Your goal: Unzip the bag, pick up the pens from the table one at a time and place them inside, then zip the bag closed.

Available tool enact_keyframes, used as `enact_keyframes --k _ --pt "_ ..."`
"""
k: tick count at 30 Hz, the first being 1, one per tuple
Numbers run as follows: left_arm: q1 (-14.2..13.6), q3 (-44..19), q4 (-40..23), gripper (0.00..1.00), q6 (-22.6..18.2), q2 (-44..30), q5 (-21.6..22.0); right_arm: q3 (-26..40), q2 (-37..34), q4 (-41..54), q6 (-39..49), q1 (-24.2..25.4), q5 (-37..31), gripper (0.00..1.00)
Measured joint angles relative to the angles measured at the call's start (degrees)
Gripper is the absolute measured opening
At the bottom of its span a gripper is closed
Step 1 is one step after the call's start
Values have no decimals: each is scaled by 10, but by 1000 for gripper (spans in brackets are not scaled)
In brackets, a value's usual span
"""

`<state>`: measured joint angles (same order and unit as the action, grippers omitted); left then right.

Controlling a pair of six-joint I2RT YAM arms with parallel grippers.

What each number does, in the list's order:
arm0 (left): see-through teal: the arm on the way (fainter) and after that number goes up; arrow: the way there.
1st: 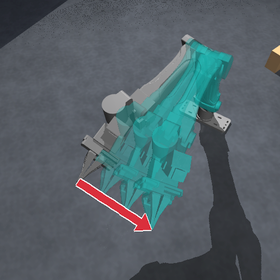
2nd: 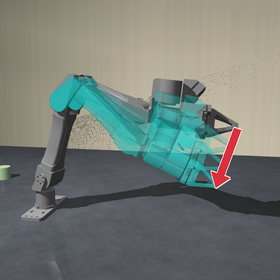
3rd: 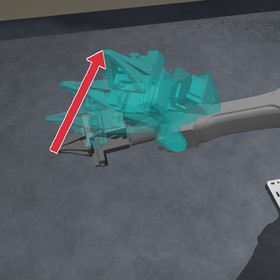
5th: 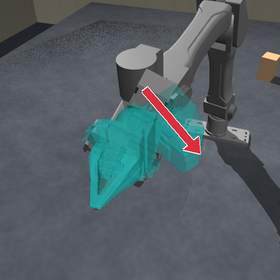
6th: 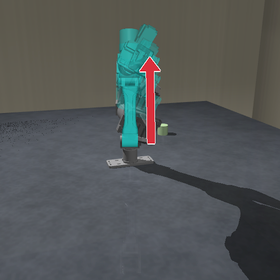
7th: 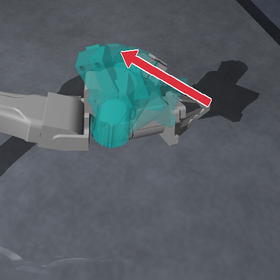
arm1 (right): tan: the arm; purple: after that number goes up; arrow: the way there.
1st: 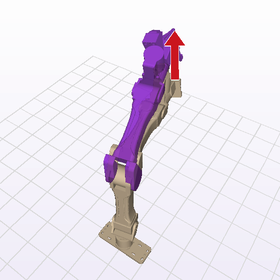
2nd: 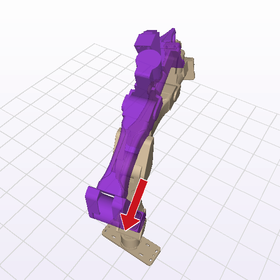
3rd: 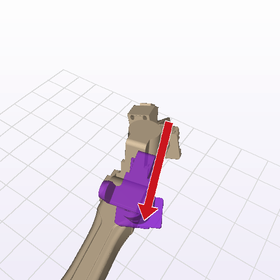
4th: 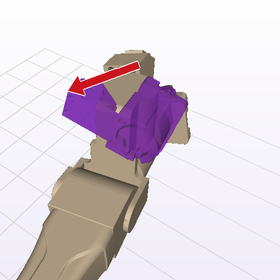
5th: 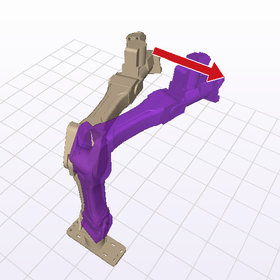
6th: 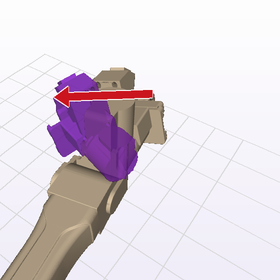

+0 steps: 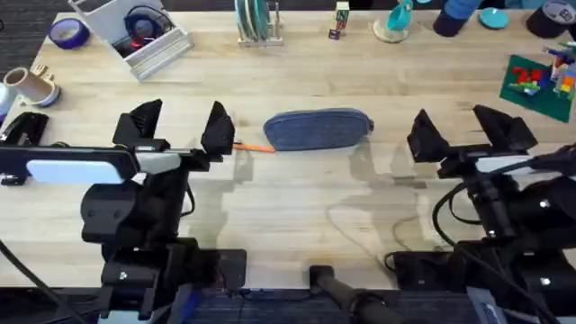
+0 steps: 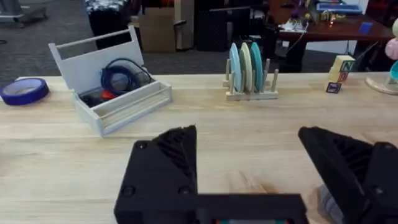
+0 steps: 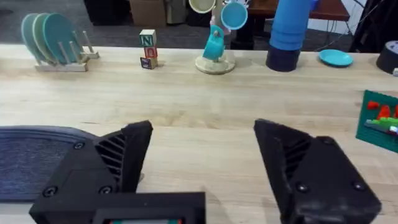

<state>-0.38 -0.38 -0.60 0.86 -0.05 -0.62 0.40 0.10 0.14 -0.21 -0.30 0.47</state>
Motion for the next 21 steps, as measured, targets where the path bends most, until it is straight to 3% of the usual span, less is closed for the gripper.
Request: enact_keyframes --k 9,21 --pt "0 -1 16 993 0 0 0 15 -1 13 -1 0 5 996" --pt "0 -99 -103 992 2 0 0 146 -1 142 -7 0 9 995"
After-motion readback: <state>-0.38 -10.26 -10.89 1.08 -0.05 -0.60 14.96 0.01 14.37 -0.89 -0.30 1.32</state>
